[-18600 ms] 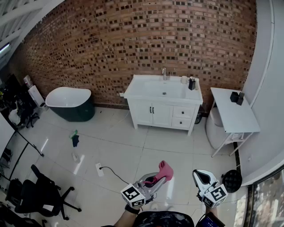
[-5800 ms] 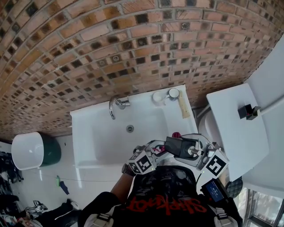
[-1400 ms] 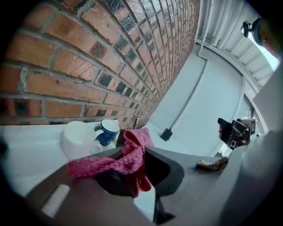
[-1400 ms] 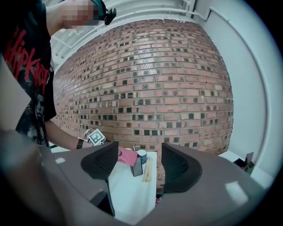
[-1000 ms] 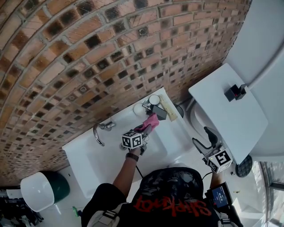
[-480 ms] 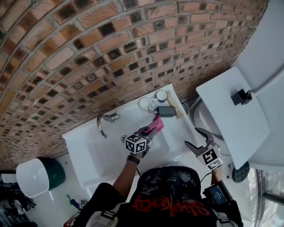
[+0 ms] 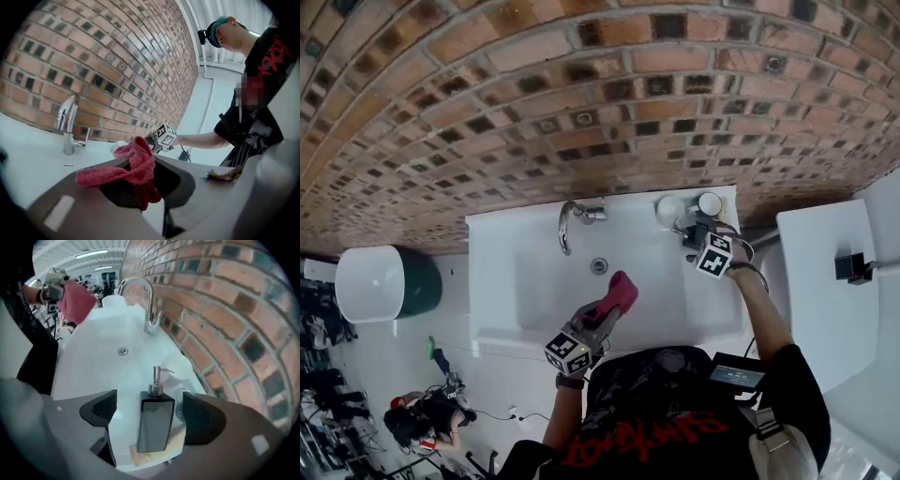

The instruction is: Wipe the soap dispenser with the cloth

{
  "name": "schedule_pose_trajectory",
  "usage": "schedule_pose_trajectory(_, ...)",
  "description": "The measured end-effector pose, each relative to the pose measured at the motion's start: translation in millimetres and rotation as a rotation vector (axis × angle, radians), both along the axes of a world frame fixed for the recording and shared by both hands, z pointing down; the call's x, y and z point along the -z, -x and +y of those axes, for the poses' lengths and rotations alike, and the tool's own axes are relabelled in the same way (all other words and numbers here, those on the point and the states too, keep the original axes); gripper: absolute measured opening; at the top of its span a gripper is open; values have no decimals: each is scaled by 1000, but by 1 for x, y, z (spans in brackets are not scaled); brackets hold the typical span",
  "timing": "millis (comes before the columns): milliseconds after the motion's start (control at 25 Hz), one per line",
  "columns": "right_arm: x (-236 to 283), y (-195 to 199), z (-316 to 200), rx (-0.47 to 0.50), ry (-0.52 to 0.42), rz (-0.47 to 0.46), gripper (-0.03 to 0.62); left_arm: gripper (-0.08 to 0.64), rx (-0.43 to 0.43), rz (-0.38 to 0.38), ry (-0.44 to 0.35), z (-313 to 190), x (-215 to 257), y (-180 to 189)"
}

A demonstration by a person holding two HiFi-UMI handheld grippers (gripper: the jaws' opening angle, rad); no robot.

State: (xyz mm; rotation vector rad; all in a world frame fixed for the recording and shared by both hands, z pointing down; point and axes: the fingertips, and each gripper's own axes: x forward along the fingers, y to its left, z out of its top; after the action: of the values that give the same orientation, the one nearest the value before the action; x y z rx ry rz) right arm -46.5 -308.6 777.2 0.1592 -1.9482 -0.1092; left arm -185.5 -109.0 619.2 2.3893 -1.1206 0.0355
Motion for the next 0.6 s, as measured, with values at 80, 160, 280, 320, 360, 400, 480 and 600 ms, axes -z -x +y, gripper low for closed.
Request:
schedule_pose_trajectory(80, -25, 8, -13, 86, 57, 89, 418, 49, 65, -15, -1, 6, 1, 13)
schedule_pose_trajectory(160, -43, 6, -17, 148, 85, 186, 338, 49, 113, -21, -1, 9, 2, 21)
schedule_pose_trajectory(280, -36, 5, -11, 153, 93, 194, 313, 48, 153, -16, -6, 12, 5, 24)
schedule_pose_trajectory(320, -25, 8, -10, 118, 93, 122, 313, 48, 157, -10, -10, 11, 6, 23)
schedule_pose_trajectory(360, -12, 11, -10, 67, 83, 22, 313, 48, 157, 0, -11, 9, 6, 21)
schedule_pose_trajectory(400, 0, 13, -13, 6, 59, -86, 313, 49, 150, 10, -10, 6, 5, 18)
schedule_pose_trajectory(480, 11, 4, -20, -132, -8, -263, 313, 49, 119, 21, -8, -1, 3, 9)
schedule_pose_trajectory(600, 7, -24, -19, -353, -63, -426, 310, 49, 37, 11, -18, -15, 9, -14)
